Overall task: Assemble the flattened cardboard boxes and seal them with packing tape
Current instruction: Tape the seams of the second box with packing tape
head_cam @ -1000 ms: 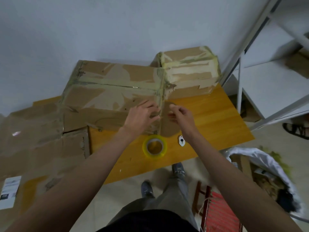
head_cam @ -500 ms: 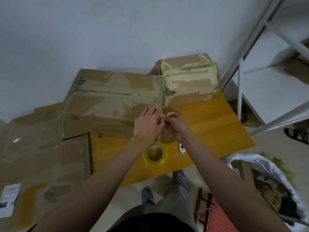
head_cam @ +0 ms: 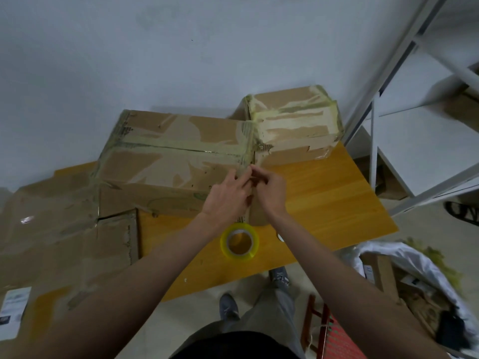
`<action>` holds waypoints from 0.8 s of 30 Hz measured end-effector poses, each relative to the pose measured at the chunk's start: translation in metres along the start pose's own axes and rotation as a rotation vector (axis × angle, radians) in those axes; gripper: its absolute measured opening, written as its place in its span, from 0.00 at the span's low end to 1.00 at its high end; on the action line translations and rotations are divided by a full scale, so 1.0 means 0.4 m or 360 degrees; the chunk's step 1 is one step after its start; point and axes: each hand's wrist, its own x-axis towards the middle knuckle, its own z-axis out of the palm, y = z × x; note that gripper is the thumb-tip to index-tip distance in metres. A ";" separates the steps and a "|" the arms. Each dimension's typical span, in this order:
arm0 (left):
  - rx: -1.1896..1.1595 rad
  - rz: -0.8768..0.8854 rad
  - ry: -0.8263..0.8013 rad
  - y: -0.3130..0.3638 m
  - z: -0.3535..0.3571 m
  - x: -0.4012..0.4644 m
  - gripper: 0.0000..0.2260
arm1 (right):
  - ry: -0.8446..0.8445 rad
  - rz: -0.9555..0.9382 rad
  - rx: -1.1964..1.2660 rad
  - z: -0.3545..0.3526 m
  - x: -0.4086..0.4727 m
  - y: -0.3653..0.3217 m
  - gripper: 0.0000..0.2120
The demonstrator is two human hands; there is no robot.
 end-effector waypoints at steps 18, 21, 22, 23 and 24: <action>-0.0861 0.0223 -0.0126 -0.133 -0.007 0.072 0.30 | -0.0389 0.0273 0.0169 -0.018 0.067 -0.056 0.27; -0.0870 0.0045 -0.0111 -0.139 0.016 0.087 0.30 | -0.0407 0.0360 0.0104 -0.029 0.091 -0.068 0.28; -0.0820 0.0010 -0.0154 -0.137 0.023 0.092 0.30 | -0.0382 0.0339 0.0084 -0.030 0.094 -0.076 0.27; -0.0768 -0.0014 -0.0189 -0.134 0.032 0.099 0.30 | -0.0372 0.0296 0.0085 -0.028 0.098 -0.084 0.26; -0.0726 -0.0032 -0.0203 -0.129 0.037 0.107 0.30 | -0.0396 0.0250 0.0100 -0.025 0.101 -0.091 0.26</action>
